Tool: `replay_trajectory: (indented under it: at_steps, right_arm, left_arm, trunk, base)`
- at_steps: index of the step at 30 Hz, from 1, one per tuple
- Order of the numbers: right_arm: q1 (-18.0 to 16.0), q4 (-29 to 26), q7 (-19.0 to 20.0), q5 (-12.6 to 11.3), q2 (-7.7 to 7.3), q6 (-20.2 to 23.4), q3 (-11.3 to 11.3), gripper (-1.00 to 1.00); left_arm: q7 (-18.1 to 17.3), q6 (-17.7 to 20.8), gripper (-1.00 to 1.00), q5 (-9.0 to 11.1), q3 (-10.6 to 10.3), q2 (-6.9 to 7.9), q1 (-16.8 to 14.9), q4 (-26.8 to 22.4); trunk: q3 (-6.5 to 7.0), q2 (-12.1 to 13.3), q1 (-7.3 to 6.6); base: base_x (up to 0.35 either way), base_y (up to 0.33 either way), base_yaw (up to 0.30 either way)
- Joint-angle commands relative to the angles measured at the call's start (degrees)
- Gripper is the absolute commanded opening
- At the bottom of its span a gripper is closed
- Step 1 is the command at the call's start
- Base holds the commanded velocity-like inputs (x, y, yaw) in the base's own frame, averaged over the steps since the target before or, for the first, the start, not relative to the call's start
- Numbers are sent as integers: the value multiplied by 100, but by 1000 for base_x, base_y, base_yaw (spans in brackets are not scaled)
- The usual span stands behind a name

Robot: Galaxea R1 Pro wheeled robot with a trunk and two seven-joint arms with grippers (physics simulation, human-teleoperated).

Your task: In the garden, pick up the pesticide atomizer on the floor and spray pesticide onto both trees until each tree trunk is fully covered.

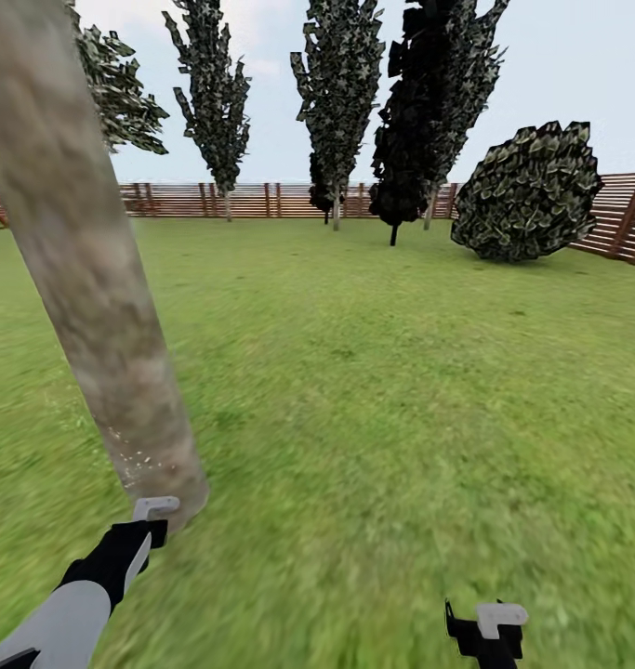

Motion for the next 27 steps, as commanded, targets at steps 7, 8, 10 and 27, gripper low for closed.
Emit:
replay_trajectory:
  at_steps: [7, 8, 10, 27]
  right_arm:
    - [0, 1, -1, 3, 5, 0, 5, 100]
    - [0, 1, -1, 3, 6, 0, 6, 100]
    - [0, 1, 1, 3, 8, 0, 6, 100]
    - [0, 1, 4, 3, 9, 0, 6, 100]
  left_arm:
    - [0, 0, -100, -2, -1, 0, 0, 0]
    - [0, 0, -100, -2, -1, 0, 0, 0]
    - [0, 0, -100, -2, -1, 0, 0, -5]
    - [0, 0, -100, -2, 7, 0, 0, -5]
  trunk:
    - [0, 0, 0]
    - [0, 0, 0]
    - [0, 0, 0]
    - [0, 0, 0]
  base:
    - [157, -268, 28]
    - [157, -268, 177]
    - [151, -268, 258]
    - [98, -268, 277]
